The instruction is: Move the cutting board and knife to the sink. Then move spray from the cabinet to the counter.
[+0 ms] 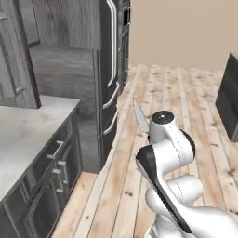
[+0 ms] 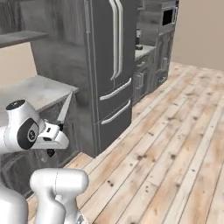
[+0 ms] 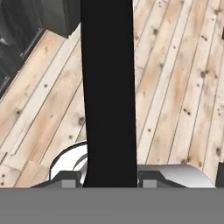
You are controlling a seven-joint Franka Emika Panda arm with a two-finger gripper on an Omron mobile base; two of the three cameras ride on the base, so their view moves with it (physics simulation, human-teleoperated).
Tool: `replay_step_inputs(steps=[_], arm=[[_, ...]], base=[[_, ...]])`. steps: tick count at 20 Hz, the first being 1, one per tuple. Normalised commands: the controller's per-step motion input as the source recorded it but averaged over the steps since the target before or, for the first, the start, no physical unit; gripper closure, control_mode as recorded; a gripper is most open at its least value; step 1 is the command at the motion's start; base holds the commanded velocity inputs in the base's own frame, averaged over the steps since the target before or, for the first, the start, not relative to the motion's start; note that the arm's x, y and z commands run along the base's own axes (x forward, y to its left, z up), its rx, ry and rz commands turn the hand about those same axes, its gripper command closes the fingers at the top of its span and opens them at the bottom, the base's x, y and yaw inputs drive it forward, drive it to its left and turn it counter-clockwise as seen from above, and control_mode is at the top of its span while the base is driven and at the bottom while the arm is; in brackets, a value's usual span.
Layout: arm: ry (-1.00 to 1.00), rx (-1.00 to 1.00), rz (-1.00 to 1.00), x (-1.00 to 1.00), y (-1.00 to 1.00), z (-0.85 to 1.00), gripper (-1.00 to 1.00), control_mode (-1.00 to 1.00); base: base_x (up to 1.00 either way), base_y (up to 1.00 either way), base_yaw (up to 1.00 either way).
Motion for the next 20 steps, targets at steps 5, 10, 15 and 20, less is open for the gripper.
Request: replay_step_inputs(steps=[5, 10, 15, 20], arm=[[0.00, 0.00, 0.00, 0.00, 0.00, 0.00, 1.00, 1.00], [0.00, 0.00, 0.00, 0.00, 0.00, 0.00, 1.00, 1.00], [0.00, 0.00, 0.00, 0.00, 0.00, 0.00, 1.00, 1.00], [0.00, 0.00, 0.00, 0.00, 0.00, 0.00, 1.00, 1.00]], base=[[0.00, -0.01, -0.84], [0.19, 0.02, -0.71], [0.44, 0.00, -0.61], [0.84, 0.52, -0.37]])
